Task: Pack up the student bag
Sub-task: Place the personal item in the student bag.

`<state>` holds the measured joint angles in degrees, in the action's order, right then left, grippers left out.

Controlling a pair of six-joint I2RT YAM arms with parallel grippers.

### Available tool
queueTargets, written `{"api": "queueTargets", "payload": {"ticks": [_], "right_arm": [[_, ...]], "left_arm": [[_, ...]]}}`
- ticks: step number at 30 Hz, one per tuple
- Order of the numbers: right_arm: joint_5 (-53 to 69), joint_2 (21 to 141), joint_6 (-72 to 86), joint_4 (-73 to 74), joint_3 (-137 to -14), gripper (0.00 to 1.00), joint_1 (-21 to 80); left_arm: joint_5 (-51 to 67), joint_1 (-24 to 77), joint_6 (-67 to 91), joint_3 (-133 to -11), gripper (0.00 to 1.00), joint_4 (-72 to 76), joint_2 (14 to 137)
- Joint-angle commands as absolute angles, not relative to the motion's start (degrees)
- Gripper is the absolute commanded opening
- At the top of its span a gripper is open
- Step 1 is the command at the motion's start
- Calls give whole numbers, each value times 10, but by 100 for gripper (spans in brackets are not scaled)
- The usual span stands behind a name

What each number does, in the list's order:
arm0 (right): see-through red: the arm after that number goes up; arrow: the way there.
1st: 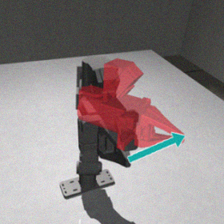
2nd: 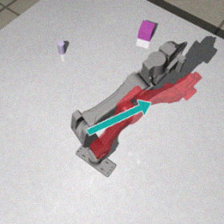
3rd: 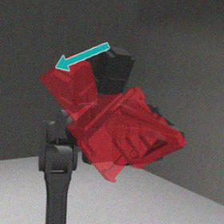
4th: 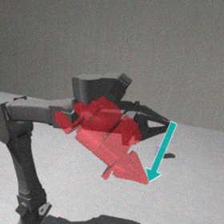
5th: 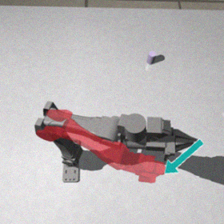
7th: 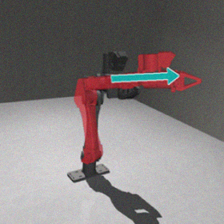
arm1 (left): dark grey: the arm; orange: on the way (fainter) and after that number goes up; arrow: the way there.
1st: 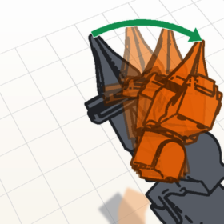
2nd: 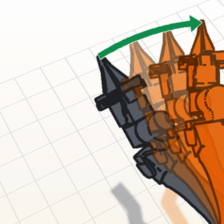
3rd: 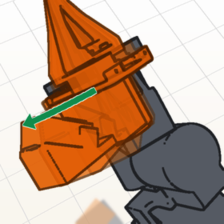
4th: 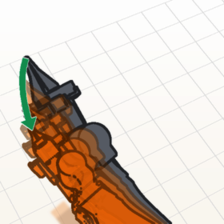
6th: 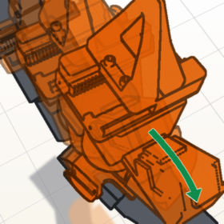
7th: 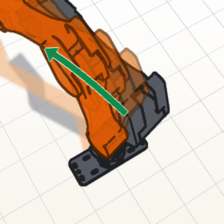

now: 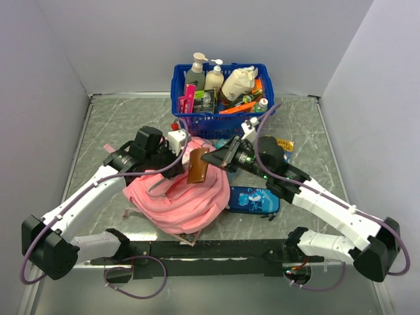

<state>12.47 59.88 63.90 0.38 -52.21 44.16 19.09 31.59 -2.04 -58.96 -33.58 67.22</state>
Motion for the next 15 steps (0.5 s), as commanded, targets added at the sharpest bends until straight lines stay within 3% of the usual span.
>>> {"api": "queueTargets", "payload": {"ticks": [1,15], "right_arm": [[160,619,693,-103,-509,0,462],[135,584,770,-65,-378,0,473]], "left_arm": [[99,294,-4,-638,1,-207,673],[89,293,23,-621,1,-210,657]]}}
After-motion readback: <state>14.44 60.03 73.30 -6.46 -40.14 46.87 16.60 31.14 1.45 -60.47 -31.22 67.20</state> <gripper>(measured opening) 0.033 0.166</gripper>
